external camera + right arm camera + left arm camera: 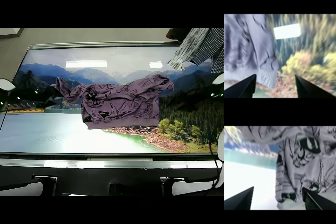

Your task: Fold the clothes and pants, and hang the long-sleeved shirts on hangers.

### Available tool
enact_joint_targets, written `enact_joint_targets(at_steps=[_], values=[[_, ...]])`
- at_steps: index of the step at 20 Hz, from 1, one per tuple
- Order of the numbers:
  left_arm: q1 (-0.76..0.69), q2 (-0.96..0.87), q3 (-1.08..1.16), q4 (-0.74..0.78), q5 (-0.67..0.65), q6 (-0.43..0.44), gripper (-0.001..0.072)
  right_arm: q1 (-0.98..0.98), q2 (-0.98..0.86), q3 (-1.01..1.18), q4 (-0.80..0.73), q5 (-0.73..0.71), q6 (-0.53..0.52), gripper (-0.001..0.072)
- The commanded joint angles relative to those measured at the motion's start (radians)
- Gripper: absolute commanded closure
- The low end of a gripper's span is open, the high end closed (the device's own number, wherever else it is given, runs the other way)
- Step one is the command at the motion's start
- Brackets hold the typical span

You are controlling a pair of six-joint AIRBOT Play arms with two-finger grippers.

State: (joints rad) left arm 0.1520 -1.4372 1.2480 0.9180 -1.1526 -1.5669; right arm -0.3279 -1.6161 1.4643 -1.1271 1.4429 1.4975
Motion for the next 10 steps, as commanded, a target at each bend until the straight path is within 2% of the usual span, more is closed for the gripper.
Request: enact_joint_targets(at_steps=[1, 5, 8, 9, 10], values=[[-0.055, 0.034, -0.207, -0.075, 0.121, 0.027, 0.0003, 0.051, 0.032, -0.237, 0.042, -0.108, -0.052, 0.0149], [-0.099, 0.032, -0.258, -0.077, 0.136, 0.027, 0.0003, 0.125, 0.032, -0.364, 0.053, -0.233, -0.061, 0.0149], [-0.129, 0.031, -0.259, -0.078, 0.146, 0.026, 0.0004, 0.14, 0.025, -0.427, 0.099, -0.265, -0.061, 0.0152], [-0.145, 0.029, -0.259, -0.078, 0.151, 0.023, 0.0004, 0.138, 0.024, -0.437, 0.118, -0.27, -0.062, 0.0219], [-0.161, 0.024, -0.259, -0.083, 0.151, 0.021, 0.0004, 0.138, 0.024, -0.438, 0.133, -0.272, -0.069, 0.0395]])
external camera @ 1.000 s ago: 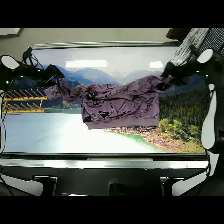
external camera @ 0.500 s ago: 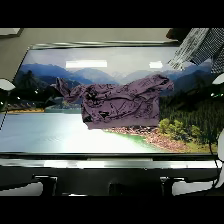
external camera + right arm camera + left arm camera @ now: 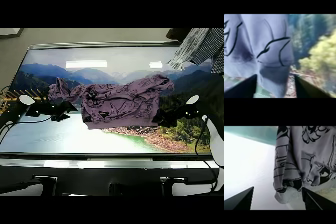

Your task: Fold the clothes and pants, and hang the long-sleeved shirts on hangers.

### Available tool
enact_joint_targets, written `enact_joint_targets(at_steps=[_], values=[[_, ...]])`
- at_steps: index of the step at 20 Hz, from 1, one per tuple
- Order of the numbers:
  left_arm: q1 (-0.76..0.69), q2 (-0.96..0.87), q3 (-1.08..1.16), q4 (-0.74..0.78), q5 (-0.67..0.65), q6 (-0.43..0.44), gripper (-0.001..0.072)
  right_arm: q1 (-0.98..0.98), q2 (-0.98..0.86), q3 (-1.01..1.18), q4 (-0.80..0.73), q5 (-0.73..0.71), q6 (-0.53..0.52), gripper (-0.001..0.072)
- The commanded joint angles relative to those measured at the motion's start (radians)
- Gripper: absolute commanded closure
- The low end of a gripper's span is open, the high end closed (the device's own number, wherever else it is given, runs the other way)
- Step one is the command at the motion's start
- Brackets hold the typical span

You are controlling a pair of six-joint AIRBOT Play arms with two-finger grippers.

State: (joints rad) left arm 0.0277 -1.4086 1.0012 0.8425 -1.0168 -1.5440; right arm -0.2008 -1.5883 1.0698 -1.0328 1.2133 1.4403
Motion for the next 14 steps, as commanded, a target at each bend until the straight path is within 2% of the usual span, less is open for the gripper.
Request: enact_joint_targets(at_steps=[1, 3, 8, 9, 10, 11, 12, 14], values=[[-0.052, -0.011, -0.012, -0.016, 0.014, -0.008, 0.0004, 0.011, 0.002, -0.043, 0.058, -0.044, -0.02, 0.0613], [-0.089, -0.029, -0.012, -0.032, 0.016, -0.011, 0.0003, 0.011, 0.039, -0.043, 0.064, -0.061, -0.015, 0.0679], [-0.192, -0.107, -0.012, -0.032, 0.062, -0.011, 0.0012, 0.011, 0.137, -0.043, 0.074, -0.042, 0.034, 0.0679], [-0.211, -0.122, -0.012, -0.032, 0.093, -0.021, 0.0037, 0.011, 0.145, -0.043, 0.092, -0.027, 0.034, 0.0679], [-0.23, -0.136, -0.012, -0.037, 0.121, -0.055, 0.0093, 0.013, 0.152, -0.043, 0.122, -0.013, 0.034, 0.0679], [-0.241, -0.143, -0.009, -0.058, 0.131, -0.048, 0.0441, 0.014, 0.163, -0.043, 0.172, -0.008, 0.033, 0.0679], [-0.245, -0.142, 0.003, -0.084, 0.132, -0.019, 0.0684, 0.021, 0.179, -0.043, 0.236, -0.016, 0.032, 0.0679], [-0.233, -0.128, 0.092, -0.092, 0.104, 0.005, 0.0687, 0.057, 0.23, -0.028, 0.385, -0.081, -0.022, 0.068]])
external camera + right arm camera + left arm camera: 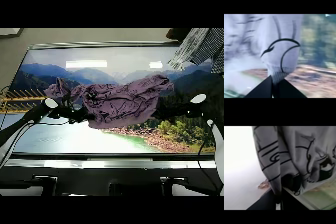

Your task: Fold the clothes and pants, and hang the long-sleeved shirts on hangers.

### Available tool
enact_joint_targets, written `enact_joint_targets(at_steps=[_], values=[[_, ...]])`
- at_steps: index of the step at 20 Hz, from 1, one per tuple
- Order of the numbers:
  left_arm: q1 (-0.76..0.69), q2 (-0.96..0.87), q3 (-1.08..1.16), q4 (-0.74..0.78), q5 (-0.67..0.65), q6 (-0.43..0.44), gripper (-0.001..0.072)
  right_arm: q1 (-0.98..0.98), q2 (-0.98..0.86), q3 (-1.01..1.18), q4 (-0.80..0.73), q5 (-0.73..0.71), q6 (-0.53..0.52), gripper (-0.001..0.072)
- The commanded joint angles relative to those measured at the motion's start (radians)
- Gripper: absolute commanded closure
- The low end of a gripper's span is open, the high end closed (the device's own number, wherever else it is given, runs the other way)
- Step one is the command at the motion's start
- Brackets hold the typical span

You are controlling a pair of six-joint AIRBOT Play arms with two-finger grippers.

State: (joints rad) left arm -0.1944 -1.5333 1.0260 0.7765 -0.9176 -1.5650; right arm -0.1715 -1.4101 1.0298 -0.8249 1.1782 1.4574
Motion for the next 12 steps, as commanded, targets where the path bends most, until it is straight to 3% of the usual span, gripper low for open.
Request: enact_joint_targets(at_steps=[1, 9, 12], values=[[0.003, 0.013, 0.148, -0.002, -0.018, 0.025, 0.0687, 0.047, 0.078, 0.054, 0.21, -0.083, -0.043, 0.068], [0.039, 0.157, 1.126, 0.395, -0.262, 0.021, 0.0686, 0.062, 0.164, 0.882, 0.095, -0.155, 0.088, 0.068], [0.039, 0.353, 1.102, 0.47, -0.23, 0.017, 0.0686, 0.062, 0.278, 1.026, -0.002, -0.139, 0.168, 0.068]])
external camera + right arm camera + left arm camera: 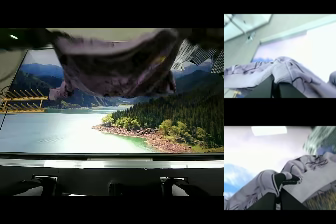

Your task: Fold the clothes and pants, and hang the long-sleeved shirts on hangers.

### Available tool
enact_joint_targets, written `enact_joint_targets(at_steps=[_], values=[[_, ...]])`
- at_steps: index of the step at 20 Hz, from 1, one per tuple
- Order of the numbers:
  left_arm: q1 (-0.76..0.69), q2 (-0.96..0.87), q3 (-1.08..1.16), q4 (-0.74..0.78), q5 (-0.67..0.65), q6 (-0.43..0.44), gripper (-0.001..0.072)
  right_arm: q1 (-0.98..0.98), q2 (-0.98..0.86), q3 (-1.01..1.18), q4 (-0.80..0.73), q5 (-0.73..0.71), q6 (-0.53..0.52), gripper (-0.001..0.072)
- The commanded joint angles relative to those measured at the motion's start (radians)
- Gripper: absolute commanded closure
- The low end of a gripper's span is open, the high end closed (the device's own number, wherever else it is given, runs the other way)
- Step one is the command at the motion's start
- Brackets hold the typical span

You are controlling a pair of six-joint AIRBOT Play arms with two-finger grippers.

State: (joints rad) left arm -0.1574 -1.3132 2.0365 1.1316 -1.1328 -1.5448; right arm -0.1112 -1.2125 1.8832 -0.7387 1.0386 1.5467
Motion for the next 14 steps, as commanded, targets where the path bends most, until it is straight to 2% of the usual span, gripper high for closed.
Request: enact_joint_targets(at_steps=[1, 3, 5, 7, 10, 14], values=[[0.002, 0.215, 0.044, 0.147, -0.011, -0.031, 0.0686, 0.002, 0.148, 0.174, -0.141, 0.018, 0.124, 0.068], [0.002, 0.362, -0.052, 0.198, -0.009, -0.095, 0.0685, 0.002, 0.257, 0.174, -0.226, 0.093, 0.166, 0.0679], [0.002, 0.475, -0.109, 0.224, -0.009, -0.103, 0.0685, 0.002, 0.35, 0.174, -0.28, 0.147, 0.194, 0.0679], [0.002, 0.539, -0.121, 0.243, -0.009, -0.109, 0.0685, 0.002, 0.408, 0.174, -0.326, 0.159, 0.272, 0.0679], [0.002, 0.556, -0.122, 0.289, -0.007, -0.185, 0.0685, 0.002, 0.413, 0.174, -0.356, 0.155, 0.299, 0.0679], [0.002, 0.442, -0.182, 0.294, -0.009, -0.185, 0.0685, 0.002, 0.254, 0.174, -0.343, 0.156, 0.297, 0.0679]])
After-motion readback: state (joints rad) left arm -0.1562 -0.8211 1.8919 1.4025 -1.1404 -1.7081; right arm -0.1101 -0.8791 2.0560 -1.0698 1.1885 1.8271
